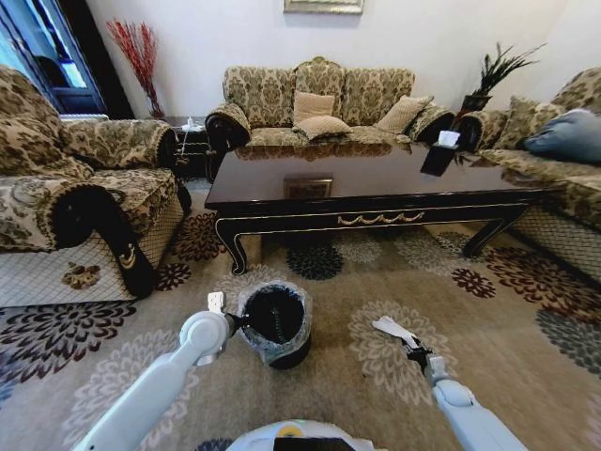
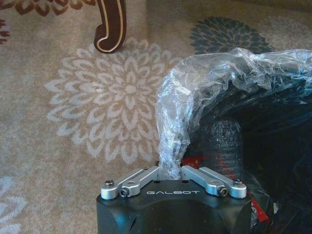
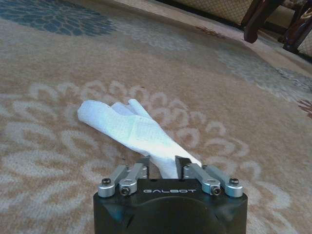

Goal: Move to the front of the table and pick up the trash from the floor, then place it into the trash bin.

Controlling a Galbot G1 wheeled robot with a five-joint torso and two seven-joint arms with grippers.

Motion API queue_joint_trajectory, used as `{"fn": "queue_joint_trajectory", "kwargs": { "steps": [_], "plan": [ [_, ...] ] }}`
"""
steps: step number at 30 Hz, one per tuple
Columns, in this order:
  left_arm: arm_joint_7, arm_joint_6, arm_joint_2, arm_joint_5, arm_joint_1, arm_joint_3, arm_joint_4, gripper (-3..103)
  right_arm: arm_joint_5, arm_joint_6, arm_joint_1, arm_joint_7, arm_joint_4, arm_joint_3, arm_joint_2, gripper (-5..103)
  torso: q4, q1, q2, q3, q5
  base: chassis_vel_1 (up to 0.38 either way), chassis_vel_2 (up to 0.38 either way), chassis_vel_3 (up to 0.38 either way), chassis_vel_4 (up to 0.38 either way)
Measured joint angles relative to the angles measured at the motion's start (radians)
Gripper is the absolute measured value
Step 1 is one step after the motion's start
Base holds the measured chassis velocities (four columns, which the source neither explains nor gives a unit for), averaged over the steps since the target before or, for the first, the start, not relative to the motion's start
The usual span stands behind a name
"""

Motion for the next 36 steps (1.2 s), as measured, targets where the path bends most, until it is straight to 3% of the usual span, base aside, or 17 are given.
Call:
{"fn": "queue_joint_trajectory", "kwargs": {
  "steps": [9, 17, 26, 36],
  "plan": [
    [0.000, 0.000, 0.007, -0.002, 0.000, -0.006, -0.002, 0, 0.005, -0.004, 0.026, -0.006, -0.040, -0.014, 0.008, 1, 0.0000, 0.000, 0.000, 0.000, 0.0000, 0.000, 0.000, 0.000, 0.000],
    [-0.001, 0.000, -0.002, -0.001, -0.001, -0.003, 0.005, 0, 0.032, 0.012, -0.007, -0.001, 0.021, 0.001, 0.001, 0, 0.0001, 0.000, 0.000, 0.000, 0.0000, 0.000, 0.000, 0.000, 0.000],
    [0.000, 0.000, -0.016, 0.005, -0.005, 0.009, 0.007, 0, 0.120, 0.023, -0.174, 0.014, 0.306, 0.053, -0.041, 0, -0.0001, 0.000, 0.000, 0.000, -0.0001, 0.000, 0.000, 0.000, 0.000],
    [0.000, 0.000, -0.027, 0.016, -0.005, 0.028, 0.011, 0, 0.127, 0.050, -0.269, 0.028, 0.535, 0.106, -0.070, 0, 0.0001, 0.000, 0.000, 0.000, 0.0000, 0.000, 0.000, 0.000, 0.000]
  ]
}}
